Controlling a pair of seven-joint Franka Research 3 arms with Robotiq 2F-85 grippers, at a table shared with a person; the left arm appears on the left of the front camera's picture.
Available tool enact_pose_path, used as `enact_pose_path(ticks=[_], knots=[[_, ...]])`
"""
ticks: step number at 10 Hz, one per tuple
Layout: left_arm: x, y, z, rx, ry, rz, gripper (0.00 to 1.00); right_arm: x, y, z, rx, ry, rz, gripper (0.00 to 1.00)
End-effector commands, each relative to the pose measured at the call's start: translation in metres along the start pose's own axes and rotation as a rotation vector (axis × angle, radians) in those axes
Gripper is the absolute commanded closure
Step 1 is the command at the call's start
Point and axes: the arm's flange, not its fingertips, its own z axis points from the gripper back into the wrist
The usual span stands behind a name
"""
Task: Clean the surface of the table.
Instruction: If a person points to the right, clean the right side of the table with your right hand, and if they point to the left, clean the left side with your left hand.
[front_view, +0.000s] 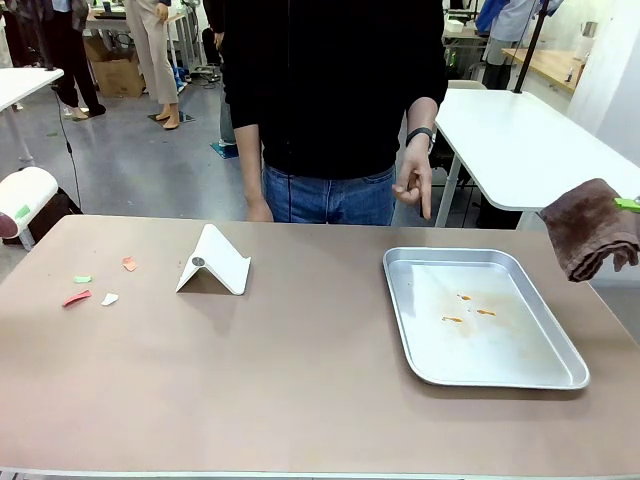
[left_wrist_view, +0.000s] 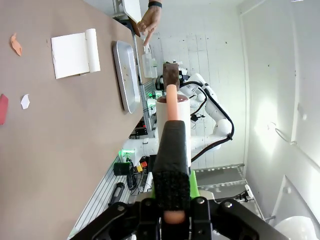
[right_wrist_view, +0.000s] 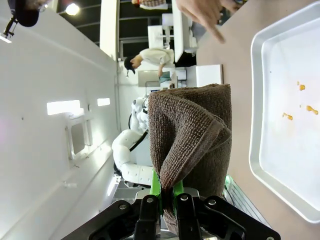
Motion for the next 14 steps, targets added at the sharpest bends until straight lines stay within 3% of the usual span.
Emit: enact_pose_path(ticks=[1, 8, 9, 14], knots=[[-0.003, -0.004, 0.002, -0.005, -0.001, 0.001, 1.0, 0.0, 0.006, 0.002, 0.014, 0.004, -0.013, 1.0], [-0.003, -0.004, 0.002, -0.005, -0.001, 0.001, 1.0, 0.0, 0.006, 0.002, 0.014, 0.004, -0.013, 1.0], [-0.003, -0.004, 0.002, -0.005, -0.001, 0.001, 1.0, 0.0, 0.0, 0.0, 0.0, 0.0, 0.0, 0.9], [-0.003, -0.004, 0.002, -0.005, -0.001, 0.001, 1.0, 0.014, 0.004, -0.055, -0.345, -0.02, 0.09, 0.9]])
